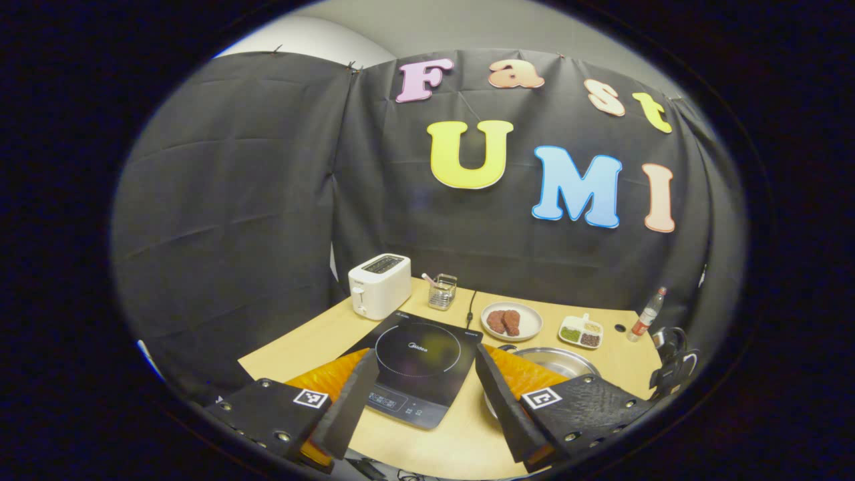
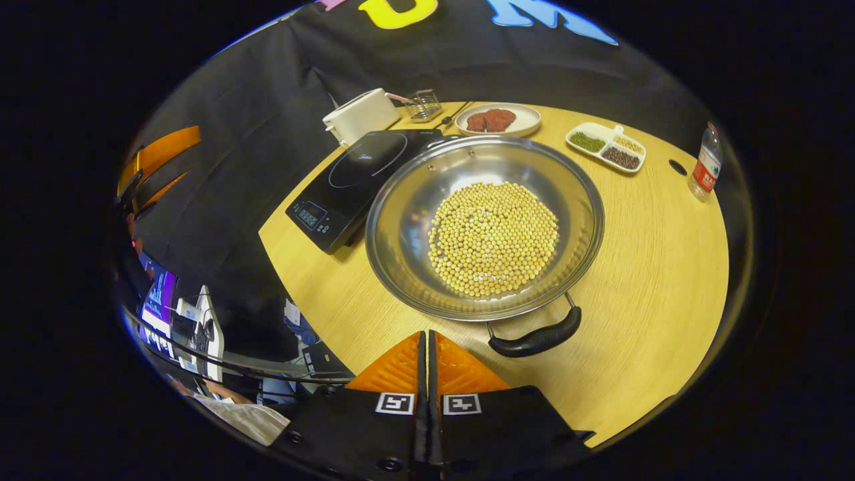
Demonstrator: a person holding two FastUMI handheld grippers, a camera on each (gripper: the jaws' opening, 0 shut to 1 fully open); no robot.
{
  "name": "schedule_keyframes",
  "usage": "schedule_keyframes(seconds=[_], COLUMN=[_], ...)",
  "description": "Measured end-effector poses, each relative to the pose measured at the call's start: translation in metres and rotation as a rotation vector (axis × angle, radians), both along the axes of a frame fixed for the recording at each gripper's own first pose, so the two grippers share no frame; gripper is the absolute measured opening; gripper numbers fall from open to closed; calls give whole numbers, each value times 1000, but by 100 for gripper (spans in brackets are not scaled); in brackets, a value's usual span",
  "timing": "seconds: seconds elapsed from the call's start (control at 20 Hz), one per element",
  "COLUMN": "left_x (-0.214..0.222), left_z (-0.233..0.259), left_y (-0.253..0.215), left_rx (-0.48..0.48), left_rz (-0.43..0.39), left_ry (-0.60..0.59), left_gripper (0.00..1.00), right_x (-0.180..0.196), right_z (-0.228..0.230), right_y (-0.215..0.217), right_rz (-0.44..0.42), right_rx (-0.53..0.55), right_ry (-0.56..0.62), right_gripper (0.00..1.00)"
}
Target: First push the handle of the pot to place it horizontally, then grasp the pot with both hands and set it on the induction cooktop.
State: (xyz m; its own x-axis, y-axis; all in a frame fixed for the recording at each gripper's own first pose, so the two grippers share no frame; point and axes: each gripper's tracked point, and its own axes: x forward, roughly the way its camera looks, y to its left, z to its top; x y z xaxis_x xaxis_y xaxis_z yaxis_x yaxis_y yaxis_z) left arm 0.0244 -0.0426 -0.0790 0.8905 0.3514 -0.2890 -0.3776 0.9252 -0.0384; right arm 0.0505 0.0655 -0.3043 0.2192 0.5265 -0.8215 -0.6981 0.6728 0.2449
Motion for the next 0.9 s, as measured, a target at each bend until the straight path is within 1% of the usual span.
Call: schedule_keyframes(seconds=[0.05, 0.25, 0.3, 0.35, 0.6, 0.75, 0.9], left_x=[3, 19, 23, 26, 43, 55, 68], left_z=[-3, -15, -17, -21, -43, -56, -62], left_y=[4, 13, 16, 20, 41, 51, 61], left_rx=[5, -8, -14, -26, -95, -94, -68], left_rz=[-15, -114, -134, -153, -261, -358, -409], left_ry=[5, 15, 13, 10, 1, 15, 37], left_gripper=[87, 89, 89, 89, 89, 89, 89], right_x=[2, 14, 16, 17, 24, 33, 39], right_z=[-6, -21, -23, -25, -25, -24, -25], right_y=[0, -9, -11, -11, -17, -19, -25], right_rz=[-10, -72, -92, -111, -220, -290, -327], right_rx=[-21, -115, -138, -149, -247, -275, -314], right_ry=[0, -21, -24, -22, -69, -82, -91], right_gripper=[2, 2, 0, 2, 2, 2, 2])
